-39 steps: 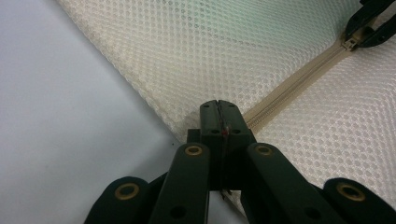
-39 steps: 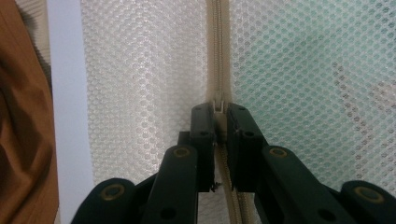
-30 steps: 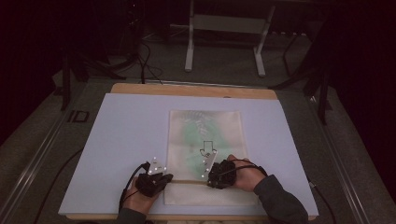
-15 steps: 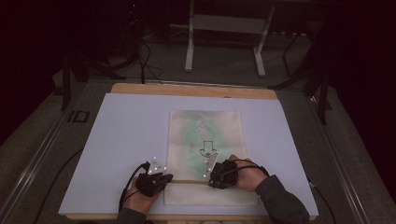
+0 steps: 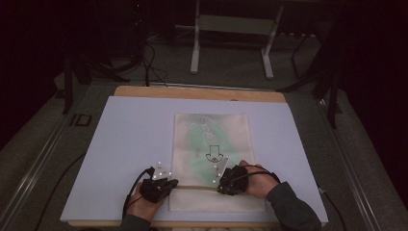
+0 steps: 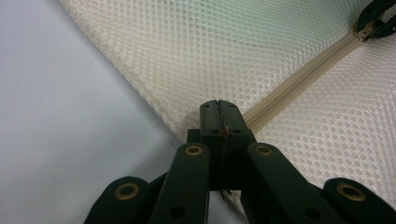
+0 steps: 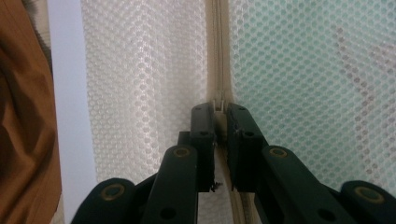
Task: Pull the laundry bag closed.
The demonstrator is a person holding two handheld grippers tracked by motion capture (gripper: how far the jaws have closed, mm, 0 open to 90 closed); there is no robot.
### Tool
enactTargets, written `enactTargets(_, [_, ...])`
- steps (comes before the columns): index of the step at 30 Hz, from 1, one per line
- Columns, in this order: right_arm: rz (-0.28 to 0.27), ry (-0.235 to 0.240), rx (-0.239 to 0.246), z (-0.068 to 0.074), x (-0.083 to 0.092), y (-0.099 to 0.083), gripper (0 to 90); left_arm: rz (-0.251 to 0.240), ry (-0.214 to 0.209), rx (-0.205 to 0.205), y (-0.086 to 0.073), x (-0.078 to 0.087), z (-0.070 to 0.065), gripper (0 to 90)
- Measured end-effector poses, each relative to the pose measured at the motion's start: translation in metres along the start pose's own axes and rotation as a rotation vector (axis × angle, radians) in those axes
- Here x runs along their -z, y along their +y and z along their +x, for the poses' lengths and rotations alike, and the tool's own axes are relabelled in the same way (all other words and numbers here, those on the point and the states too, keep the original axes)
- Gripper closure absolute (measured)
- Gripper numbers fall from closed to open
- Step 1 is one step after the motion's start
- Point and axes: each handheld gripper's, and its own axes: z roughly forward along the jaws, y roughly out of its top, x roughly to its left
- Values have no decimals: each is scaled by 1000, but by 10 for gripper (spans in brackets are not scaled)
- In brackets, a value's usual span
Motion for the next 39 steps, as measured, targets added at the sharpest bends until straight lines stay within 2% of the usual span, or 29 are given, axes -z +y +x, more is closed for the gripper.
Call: enactTargets(39, [11, -11, -23, -2, 11, -18, 824, 0, 2, -3, 0, 0, 0, 893])
